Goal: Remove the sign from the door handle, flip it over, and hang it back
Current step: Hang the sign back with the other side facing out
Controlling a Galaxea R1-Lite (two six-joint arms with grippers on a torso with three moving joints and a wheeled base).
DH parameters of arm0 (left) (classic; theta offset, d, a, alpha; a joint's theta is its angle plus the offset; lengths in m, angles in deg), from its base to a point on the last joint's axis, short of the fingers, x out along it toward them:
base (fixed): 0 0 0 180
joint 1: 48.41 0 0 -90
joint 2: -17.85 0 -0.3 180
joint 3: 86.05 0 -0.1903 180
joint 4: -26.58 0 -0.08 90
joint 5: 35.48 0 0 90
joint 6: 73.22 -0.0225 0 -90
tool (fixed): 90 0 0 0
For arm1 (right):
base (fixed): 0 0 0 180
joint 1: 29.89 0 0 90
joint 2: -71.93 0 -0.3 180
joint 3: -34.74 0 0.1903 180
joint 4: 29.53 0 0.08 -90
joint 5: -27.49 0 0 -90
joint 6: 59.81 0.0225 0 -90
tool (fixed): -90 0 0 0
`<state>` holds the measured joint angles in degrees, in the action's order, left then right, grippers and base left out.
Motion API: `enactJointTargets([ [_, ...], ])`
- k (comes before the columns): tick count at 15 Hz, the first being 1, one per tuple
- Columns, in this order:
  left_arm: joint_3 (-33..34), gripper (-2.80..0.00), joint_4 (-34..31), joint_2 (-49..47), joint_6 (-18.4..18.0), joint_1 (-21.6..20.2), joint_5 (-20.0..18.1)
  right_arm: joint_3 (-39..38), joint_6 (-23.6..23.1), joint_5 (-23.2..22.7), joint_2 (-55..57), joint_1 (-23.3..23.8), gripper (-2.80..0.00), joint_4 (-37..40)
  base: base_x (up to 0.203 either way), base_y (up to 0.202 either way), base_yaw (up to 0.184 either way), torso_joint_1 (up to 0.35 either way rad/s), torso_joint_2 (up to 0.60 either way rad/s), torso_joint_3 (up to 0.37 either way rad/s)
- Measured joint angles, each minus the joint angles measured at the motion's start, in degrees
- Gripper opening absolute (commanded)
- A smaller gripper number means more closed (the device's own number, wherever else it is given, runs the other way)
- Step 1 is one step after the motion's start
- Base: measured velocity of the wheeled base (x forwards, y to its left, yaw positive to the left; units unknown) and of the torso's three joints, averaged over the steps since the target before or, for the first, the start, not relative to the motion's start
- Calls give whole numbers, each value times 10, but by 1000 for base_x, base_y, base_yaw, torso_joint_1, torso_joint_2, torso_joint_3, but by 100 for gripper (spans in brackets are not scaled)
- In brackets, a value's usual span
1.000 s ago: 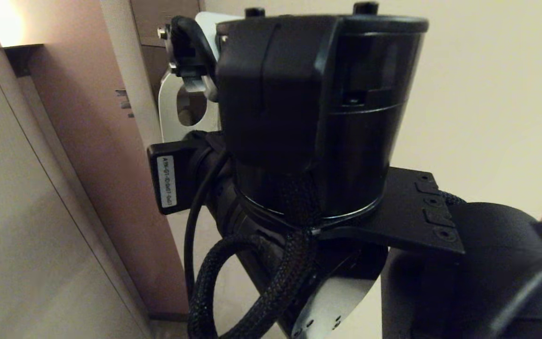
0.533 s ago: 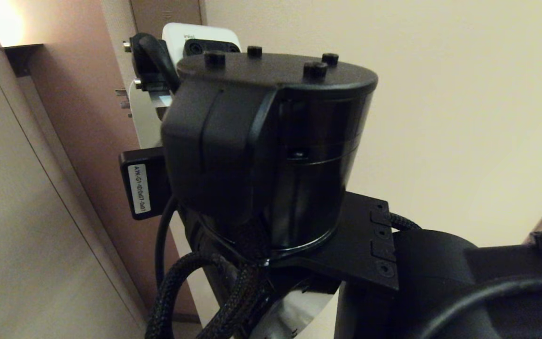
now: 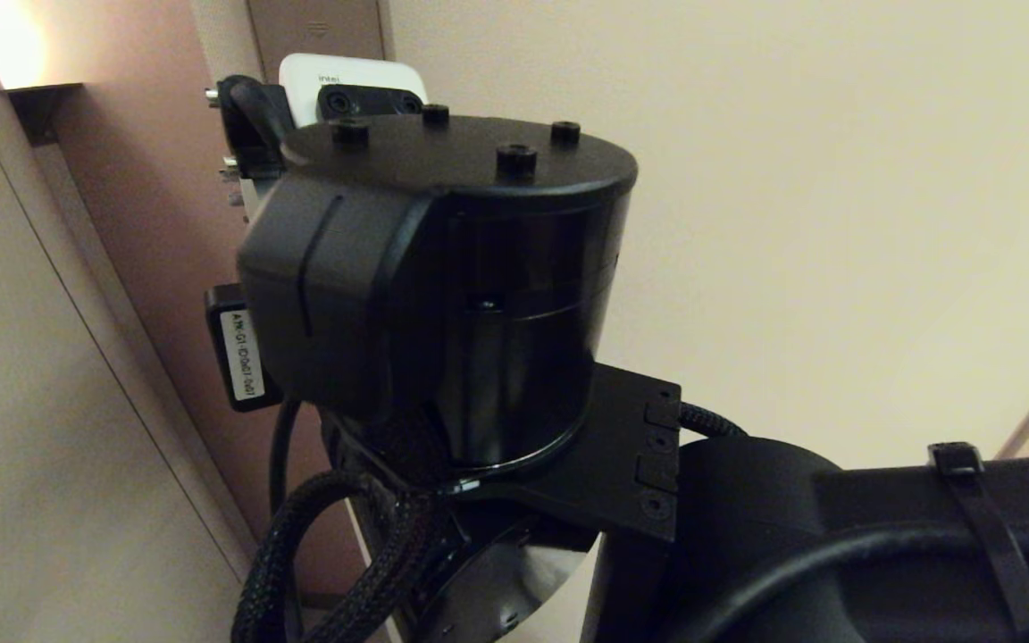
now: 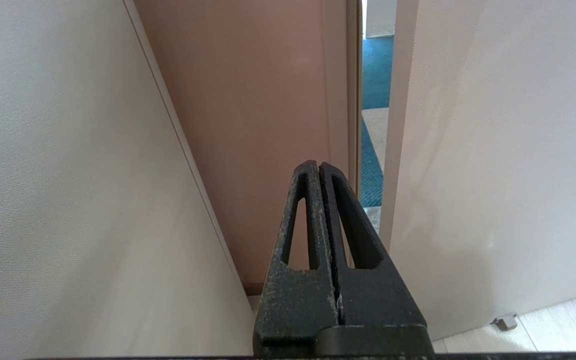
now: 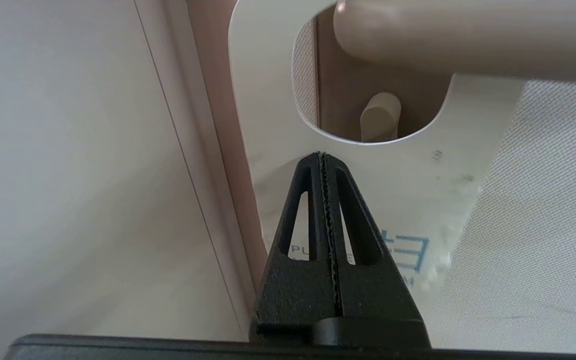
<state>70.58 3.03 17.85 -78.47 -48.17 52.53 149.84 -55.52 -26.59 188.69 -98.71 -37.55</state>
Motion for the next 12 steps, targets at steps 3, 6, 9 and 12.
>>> enactJointTargets([
  [3,0,-280,0,0,0,0,0,1,-3,4,6,-1,-280,0,0,0,0,0,0,0],
  [6,0,-280,0,0,0,0,0,-5,-13,11,7,-1,-280,1,0,0,0,0,0,0],
  [9,0,-280,0,0,0,0,0,-13,-16,12,6,-3,-280,1,0,0,0,0,0,0],
  [12,0,-280,0,0,0,0,0,-30,-29,16,6,-4,-280,1,0,0,0,0,0,0],
])
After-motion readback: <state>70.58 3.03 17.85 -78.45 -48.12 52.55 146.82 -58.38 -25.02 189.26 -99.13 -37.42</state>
